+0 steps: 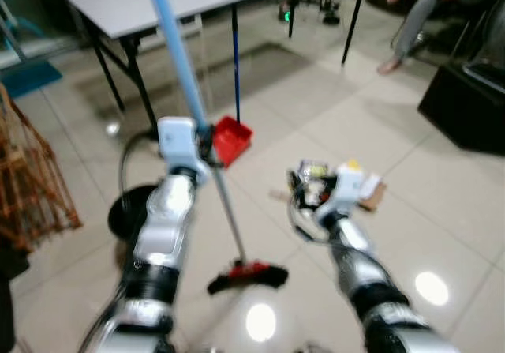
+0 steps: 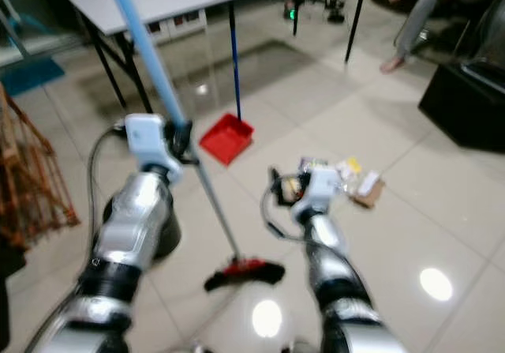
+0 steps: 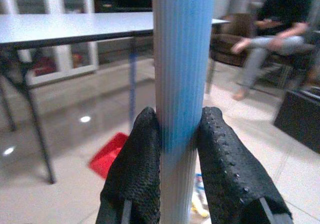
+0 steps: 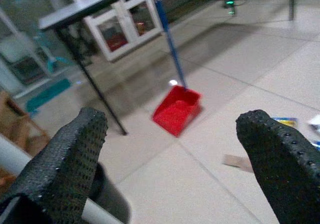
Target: Sweep floor
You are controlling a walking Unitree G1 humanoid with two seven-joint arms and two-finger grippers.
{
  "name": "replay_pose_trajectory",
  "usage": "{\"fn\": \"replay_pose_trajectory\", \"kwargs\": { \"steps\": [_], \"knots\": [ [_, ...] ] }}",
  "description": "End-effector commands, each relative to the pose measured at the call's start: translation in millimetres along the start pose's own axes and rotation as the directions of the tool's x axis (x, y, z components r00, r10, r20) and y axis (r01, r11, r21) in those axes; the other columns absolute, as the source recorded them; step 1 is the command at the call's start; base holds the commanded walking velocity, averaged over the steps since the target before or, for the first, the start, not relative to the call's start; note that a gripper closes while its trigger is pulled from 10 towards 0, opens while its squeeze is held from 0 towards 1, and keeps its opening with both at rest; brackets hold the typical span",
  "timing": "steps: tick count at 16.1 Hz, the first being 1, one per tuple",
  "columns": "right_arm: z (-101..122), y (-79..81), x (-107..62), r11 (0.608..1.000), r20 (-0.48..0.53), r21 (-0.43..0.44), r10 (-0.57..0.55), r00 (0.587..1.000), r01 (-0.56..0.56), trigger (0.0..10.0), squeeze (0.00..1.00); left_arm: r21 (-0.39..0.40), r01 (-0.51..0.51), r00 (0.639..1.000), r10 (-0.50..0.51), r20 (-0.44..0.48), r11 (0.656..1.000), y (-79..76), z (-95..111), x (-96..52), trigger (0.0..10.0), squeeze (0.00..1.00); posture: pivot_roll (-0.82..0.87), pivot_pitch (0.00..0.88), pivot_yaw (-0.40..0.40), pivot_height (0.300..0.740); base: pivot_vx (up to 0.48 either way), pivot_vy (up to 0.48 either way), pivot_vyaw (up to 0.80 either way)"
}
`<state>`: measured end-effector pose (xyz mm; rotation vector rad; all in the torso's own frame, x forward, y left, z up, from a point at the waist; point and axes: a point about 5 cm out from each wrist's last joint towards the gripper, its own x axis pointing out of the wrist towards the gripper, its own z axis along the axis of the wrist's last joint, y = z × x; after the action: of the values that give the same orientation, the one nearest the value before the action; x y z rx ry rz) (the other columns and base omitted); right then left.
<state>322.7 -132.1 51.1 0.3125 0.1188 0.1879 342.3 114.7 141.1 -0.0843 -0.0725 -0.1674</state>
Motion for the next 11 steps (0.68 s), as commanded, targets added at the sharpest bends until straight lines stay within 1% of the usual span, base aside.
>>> {"fn": "replay_pose_trajectory", "kwargs": {
  "steps": [1, 7, 11],
  "knots": [
    [0.7, 5.3, 1.9, 1.0, 0.008, 0.016, 0.01, 1.0, -0.01, 10.0, 0.0, 0.013, -0.001, 1.0, 0.001, 0.016, 1.0, 2.0, 4.7, 0.9, 10.0, 0.0, -0.01, 0.044, 0.01, 0.74, 0.0, 0.0, 0.0],
    [0.4, 5.6, 1.9, 1.0, 0.006, 0.015, 0.01, 1.0, -0.011, 10.0, 0.0, 0.012, 0.008, 1.0, -0.008, 0.008, 1.0, 1.2, 3.8, 0.9, 10.0, 0.0, -0.01, 0.045, 0.011, 0.74, 0.0, 0.0, 0.0],
    [0.4, 6.1, 2.1, 1.0, 0.008, 0.017, 0.01, 1.0, -0.01, 10.0, 0.0, 0.022, 0.012, 1.0, -0.012, 0.004, 1.0, 5.0, 3.4, 1.3, 10.0, 0.0, -0.01, 0.043, 0.013, 0.74, 0.0, 0.0, 0.0]
  ]
}}
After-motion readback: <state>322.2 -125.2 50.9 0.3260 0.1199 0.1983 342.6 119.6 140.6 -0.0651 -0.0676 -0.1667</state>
